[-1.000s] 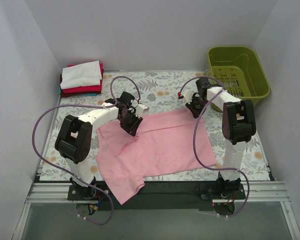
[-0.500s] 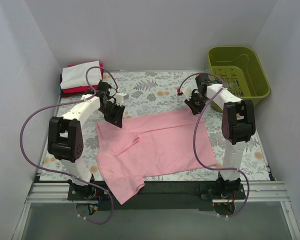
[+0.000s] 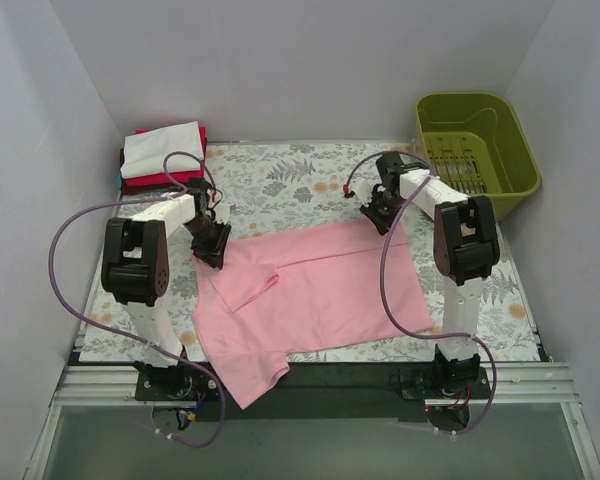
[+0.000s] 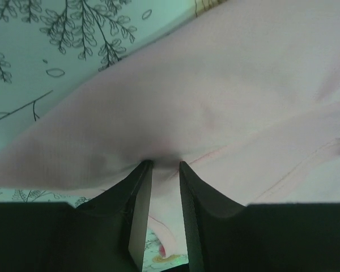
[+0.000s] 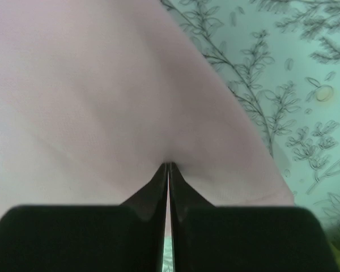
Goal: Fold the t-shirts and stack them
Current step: Fold the tshirt
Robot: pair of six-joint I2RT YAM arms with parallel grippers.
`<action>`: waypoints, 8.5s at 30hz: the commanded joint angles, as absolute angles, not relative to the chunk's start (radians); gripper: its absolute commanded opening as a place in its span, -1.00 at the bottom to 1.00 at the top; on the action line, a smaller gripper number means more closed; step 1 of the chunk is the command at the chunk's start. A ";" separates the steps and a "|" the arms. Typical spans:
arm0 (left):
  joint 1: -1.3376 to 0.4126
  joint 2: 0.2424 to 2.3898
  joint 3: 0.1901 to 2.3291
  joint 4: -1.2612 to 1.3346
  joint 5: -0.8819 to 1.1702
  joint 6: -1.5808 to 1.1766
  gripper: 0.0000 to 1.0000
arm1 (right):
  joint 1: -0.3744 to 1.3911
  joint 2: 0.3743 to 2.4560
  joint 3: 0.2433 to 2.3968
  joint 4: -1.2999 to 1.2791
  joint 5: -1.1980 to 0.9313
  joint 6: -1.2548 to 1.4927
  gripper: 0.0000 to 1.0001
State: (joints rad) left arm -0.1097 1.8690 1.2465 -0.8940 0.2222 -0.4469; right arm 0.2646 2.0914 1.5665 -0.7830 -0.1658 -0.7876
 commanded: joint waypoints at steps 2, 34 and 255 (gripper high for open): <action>-0.078 1.995 1.354 -0.854 0.176 -0.459 -0.49 | 0.262 2.190 1.663 -0.755 -0.082 -0.770 -0.87; -0.005 1.505 1.219 -1.393 0.655 0.281 -0.04 | 0.334 1.554 1.211 -0.979 -0.230 -0.999 -0.03; -0.138 2.103 1.830 -1.147 0.288 0.488 -1.00 | 0.181 2.121 1.779 -0.999 -0.156 -1.012 -0.97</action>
State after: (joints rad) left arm -0.1452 2.1155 1.7985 -1.1503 0.2779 0.4820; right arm 0.1844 2.1174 1.7298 -0.9707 -0.1410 -0.9798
